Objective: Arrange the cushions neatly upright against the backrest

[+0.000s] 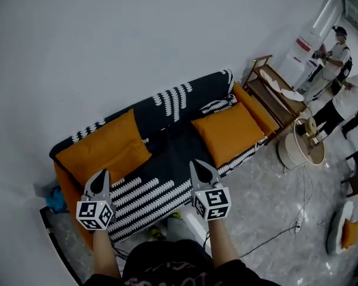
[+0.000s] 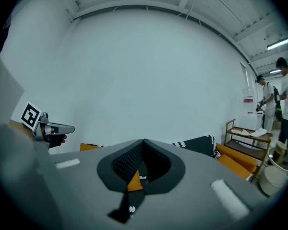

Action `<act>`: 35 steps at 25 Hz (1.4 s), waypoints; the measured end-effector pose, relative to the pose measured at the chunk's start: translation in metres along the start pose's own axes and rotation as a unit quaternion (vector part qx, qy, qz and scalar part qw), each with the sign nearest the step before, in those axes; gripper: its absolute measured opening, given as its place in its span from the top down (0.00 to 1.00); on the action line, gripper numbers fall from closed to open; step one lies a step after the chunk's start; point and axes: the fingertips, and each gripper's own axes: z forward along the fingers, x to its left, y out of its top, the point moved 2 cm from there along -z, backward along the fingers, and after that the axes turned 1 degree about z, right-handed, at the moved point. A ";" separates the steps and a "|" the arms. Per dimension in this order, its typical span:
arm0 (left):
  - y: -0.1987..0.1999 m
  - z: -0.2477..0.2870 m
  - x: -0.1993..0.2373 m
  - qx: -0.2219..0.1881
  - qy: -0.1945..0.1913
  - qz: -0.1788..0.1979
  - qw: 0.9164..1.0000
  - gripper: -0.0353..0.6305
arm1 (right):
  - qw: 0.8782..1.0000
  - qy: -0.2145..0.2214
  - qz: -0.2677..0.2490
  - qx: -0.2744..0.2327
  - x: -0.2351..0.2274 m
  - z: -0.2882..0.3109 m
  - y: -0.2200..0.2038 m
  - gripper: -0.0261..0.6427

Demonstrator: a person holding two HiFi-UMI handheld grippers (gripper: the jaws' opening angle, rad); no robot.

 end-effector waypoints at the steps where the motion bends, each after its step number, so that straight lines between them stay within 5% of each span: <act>1: -0.001 0.006 -0.008 0.000 -0.012 -0.002 1.000 0.95 | 1.000 -0.007 0.002 0.002 -0.007 -0.006 -0.003 0.95; 7: -0.009 0.043 -0.063 0.001 -0.075 -0.025 0.997 0.95 | 0.999 -0.048 0.000 0.009 -0.053 -0.044 -0.017 0.95; 12: -0.010 0.086 -0.118 0.012 -0.124 -0.001 0.992 0.95 | 0.994 -0.101 0.029 -0.002 -0.112 -0.070 -0.020 0.95; 20: -0.019 0.190 -0.279 0.048 -0.214 0.049 0.974 0.95 | 0.983 -0.164 0.083 -0.014 -0.252 -0.129 -0.045 0.95; 28: -0.025 0.283 -0.455 0.059 -0.254 0.084 0.962 0.95 | 0.978 -0.179 0.105 -0.021 -0.413 -0.183 -0.052 0.95; 35: -0.035 0.348 -0.532 0.066 -0.259 0.072 0.961 0.95 | 0.976 -0.193 0.095 -0.011 -0.509 -0.197 -0.053 0.95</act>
